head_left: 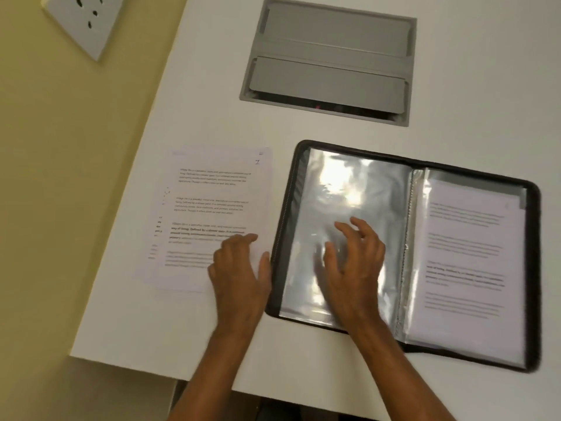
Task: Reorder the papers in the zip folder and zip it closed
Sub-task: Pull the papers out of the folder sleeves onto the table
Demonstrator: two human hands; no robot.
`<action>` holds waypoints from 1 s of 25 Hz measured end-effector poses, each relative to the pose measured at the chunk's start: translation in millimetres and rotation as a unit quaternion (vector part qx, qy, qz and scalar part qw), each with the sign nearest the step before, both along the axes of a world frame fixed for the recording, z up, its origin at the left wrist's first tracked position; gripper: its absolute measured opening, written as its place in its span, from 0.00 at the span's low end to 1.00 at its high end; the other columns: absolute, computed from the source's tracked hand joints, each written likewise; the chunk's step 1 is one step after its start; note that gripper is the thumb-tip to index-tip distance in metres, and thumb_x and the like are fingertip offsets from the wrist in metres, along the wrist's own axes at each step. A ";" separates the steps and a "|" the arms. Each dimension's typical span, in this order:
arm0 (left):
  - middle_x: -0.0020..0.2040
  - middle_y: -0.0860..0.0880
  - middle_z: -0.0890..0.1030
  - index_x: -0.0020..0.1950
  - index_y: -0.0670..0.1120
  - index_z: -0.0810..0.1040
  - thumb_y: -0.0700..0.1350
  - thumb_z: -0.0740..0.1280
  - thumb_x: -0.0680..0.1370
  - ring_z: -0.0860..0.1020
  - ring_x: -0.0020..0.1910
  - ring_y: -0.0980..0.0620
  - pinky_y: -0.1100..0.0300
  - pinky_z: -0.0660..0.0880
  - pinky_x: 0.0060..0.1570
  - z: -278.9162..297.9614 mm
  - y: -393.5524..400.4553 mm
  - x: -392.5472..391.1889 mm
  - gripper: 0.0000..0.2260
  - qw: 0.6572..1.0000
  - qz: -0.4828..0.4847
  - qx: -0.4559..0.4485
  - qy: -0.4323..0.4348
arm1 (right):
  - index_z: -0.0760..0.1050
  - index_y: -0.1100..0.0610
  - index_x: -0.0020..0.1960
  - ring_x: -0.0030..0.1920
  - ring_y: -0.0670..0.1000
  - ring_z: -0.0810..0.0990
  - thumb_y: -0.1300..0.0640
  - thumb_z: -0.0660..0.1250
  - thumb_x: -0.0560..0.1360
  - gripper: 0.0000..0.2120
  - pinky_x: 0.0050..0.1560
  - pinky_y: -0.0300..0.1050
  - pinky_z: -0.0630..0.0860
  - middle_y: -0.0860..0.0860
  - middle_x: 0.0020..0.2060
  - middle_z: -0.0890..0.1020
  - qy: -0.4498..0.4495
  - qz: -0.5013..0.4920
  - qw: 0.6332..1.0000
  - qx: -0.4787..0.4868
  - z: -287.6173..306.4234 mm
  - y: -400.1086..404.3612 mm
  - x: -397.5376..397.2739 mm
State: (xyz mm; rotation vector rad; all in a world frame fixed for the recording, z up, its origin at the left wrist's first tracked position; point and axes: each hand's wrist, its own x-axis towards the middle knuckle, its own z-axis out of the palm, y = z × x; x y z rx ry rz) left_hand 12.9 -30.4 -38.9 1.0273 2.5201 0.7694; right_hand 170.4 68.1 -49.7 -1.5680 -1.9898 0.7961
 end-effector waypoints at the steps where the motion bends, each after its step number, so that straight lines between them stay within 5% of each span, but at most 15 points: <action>1: 0.63 0.51 0.75 0.67 0.50 0.74 0.47 0.70 0.80 0.72 0.61 0.52 0.58 0.63 0.61 0.2 10.1 17.4 0.16 1.000 -0.028 0.011 -0.006 | 0.74 0.50 0.70 0.73 0.50 0.65 0.54 0.69 0.81 0.18 0.71 0.58 0.70 0.48 0.73 0.68 -0.003 -0.027 1.000 0.003 -0.7 6.2 22.0; 5: 0.66 0.53 0.75 0.67 0.51 0.74 0.49 0.68 0.80 0.72 0.64 0.53 0.56 0.68 0.65 -5.2 51.5 85.6 0.15 0.987 -0.146 0.047 -0.046 | 0.71 0.53 0.73 0.73 0.53 0.63 0.54 0.69 0.81 0.22 0.72 0.59 0.68 0.51 0.75 0.67 -0.034 -0.132 0.991 -0.017 -8.1 25.8 109.0; 9: 0.76 0.48 0.70 0.73 0.50 0.73 0.50 0.66 0.80 0.68 0.73 0.48 0.49 0.66 0.72 -17.9 88.5 149.5 0.20 0.951 -0.304 0.026 -0.037 | 0.57 0.54 0.81 0.80 0.55 0.54 0.45 0.67 0.81 0.35 0.79 0.62 0.59 0.52 0.82 0.56 -0.106 -0.221 0.966 -0.077 -14.9 27.1 175.1; 16: 0.84 0.48 0.50 0.83 0.52 0.55 0.61 0.58 0.82 0.46 0.83 0.44 0.36 0.48 0.78 -47.6 114.0 192.8 0.32 0.891 -0.438 -0.092 0.070 | 0.36 0.58 0.83 0.83 0.54 0.36 0.23 0.58 0.71 0.59 0.82 0.56 0.44 0.54 0.83 0.39 -0.149 -0.336 0.907 -0.207 -20.1 -11.8 225.5; 21: 0.84 0.49 0.50 0.84 0.53 0.53 0.64 0.53 0.84 0.45 0.83 0.46 0.37 0.48 0.78 -59.3 109.1 195.4 0.31 0.889 -0.432 -0.079 0.132 | 0.39 0.58 0.84 0.82 0.58 0.35 0.27 0.51 0.79 0.49 0.81 0.59 0.41 0.58 0.83 0.39 -0.232 -0.284 0.916 -0.162 -31.5 -18.6 228.2; 25: 0.84 0.50 0.52 0.84 0.53 0.54 0.64 0.52 0.84 0.45 0.83 0.48 0.38 0.47 0.79 -58.2 108.7 195.2 0.31 0.894 -0.427 -0.073 0.116 | 0.56 0.52 0.83 0.83 0.56 0.40 0.40 0.59 0.84 0.33 0.80 0.64 0.49 0.54 0.84 0.46 -0.181 -0.220 0.956 -0.070 -33.1 -15.0 222.5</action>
